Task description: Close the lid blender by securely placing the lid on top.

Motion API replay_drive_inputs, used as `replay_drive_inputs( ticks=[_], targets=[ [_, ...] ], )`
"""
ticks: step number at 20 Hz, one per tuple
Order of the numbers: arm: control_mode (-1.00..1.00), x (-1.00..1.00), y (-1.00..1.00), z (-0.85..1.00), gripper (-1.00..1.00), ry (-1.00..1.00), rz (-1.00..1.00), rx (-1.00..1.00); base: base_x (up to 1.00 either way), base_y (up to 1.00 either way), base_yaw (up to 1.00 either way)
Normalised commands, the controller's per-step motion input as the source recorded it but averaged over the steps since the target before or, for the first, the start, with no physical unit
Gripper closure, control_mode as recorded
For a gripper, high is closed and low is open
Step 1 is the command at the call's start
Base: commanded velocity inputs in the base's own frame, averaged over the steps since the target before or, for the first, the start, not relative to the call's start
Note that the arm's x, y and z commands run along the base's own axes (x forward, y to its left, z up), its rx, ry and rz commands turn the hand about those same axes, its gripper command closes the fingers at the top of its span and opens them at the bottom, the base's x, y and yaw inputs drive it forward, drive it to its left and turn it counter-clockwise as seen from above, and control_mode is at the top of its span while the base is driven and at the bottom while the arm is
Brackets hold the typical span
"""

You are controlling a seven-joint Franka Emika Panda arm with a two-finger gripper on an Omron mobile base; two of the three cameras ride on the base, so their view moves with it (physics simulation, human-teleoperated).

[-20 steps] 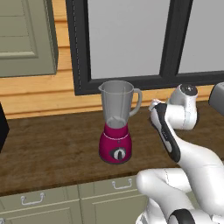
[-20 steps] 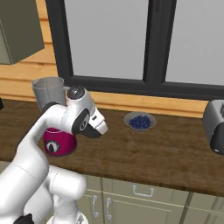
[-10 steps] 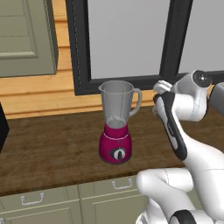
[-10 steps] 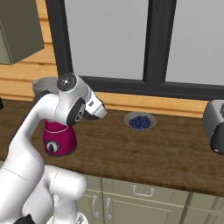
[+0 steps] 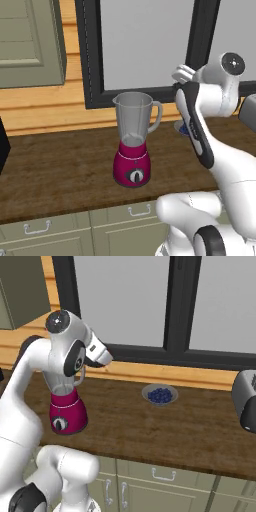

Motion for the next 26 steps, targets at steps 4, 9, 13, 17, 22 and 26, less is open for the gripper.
replay_drive_inputs(
  ticks=[4,9,13,17,22,26],
  targets=[
    [-1.0,0.07,0.88,1.0,1.0,0.03,0.01,-0.04,0.0,0.0,0.0],
    [-1.0,0.11,1.0,0.55,1.0,0.08,0.05,-0.09,0.0,0.0,0.0],
    [-1.0,-0.01,0.75,0.04,1.0,-0.02,0.12,-0.05,0.0,0.0,0.0],
    [-1.0,-0.01,0.44,-0.11,1.0,-0.01,0.02,-0.01,0.0,0.0,0.0],
    [-1.0,0.12,0.31,-0.29,1.0,0.0,0.02,-0.15,0.0,0.0,0.0],
    [-1.0,0.0,0.03,-0.19,1.0,0.0,0.05,-0.22,0.0,0.0,0.0]
  ],
)
